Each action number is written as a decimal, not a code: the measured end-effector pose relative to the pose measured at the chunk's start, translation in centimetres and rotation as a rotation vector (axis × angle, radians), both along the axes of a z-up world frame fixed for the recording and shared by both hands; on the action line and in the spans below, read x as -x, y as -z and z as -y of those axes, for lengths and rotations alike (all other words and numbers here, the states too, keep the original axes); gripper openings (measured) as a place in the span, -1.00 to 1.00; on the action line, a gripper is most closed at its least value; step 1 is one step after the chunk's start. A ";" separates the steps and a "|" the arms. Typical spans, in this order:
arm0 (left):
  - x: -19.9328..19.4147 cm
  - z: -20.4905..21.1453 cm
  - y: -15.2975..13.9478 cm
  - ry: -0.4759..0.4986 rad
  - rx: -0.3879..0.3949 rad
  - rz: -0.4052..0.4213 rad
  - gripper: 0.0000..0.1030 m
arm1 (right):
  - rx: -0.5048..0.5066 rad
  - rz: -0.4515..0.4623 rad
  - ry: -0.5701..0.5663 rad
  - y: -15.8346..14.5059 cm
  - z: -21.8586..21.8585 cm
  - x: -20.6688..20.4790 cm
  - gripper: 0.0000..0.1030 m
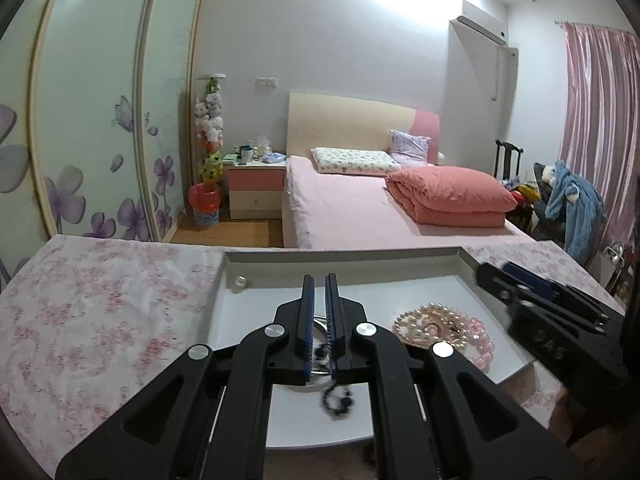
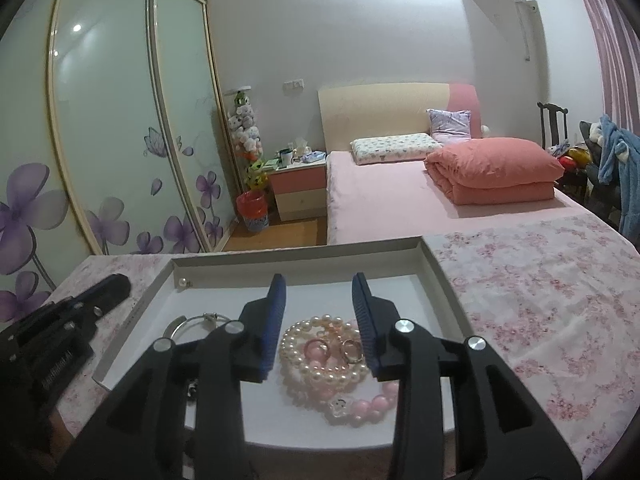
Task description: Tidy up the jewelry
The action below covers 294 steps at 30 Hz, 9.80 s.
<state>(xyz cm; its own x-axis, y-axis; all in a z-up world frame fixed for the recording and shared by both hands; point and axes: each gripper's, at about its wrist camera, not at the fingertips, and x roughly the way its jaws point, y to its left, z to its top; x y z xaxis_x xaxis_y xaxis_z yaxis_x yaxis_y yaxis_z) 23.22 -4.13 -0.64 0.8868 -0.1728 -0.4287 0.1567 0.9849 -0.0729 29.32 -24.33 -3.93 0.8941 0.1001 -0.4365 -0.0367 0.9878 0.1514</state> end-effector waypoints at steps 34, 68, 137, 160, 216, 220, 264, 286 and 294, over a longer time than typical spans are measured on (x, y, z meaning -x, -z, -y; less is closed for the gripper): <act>6.6 -8.6 1.9 -0.136 -0.009 -0.114 -0.31 | 0.161 -0.392 -0.292 6.1 -7.7 4.8 -0.02; 4.7 2.9 6.7 0.055 -0.149 -0.390 -0.01 | 0.086 -0.416 -0.020 6.3 2.3 6.5 -0.81; 9.5 -0.7 0.6 -0.079 -0.114 -0.048 -0.73 | 0.054 0.082 -0.040 -2.8 -1.3 14.3 -0.82; 9.7 -0.7 -0.3 -0.084 -0.087 0.013 -0.73 | 0.084 0.155 -0.029 -3.6 -2.2 14.5 -0.82; 0.5 -0.6 0.7 -0.031 0.019 -0.022 -0.32 | -0.078 0.038 0.018 -1.2 1.1 1.5 -0.39; 1.6 -2.3 -0.3 -0.057 0.056 -0.018 -0.31 | -0.094 0.039 0.027 -1.9 1.7 3.1 -0.39; 18.5 -6.0 -0.7 -0.146 -0.024 0.066 0.97 | 0.001 0.054 0.033 -1.6 -0.6 21.8 0.92; 19.0 -5.4 -0.9 -0.151 -0.035 0.072 0.97 | 0.012 0.092 0.031 -1.9 -1.0 22.4 0.91; 18.9 -5.2 -0.7 -0.151 -0.036 0.067 0.97 | 0.011 0.084 0.030 -1.6 -1.0 22.4 0.92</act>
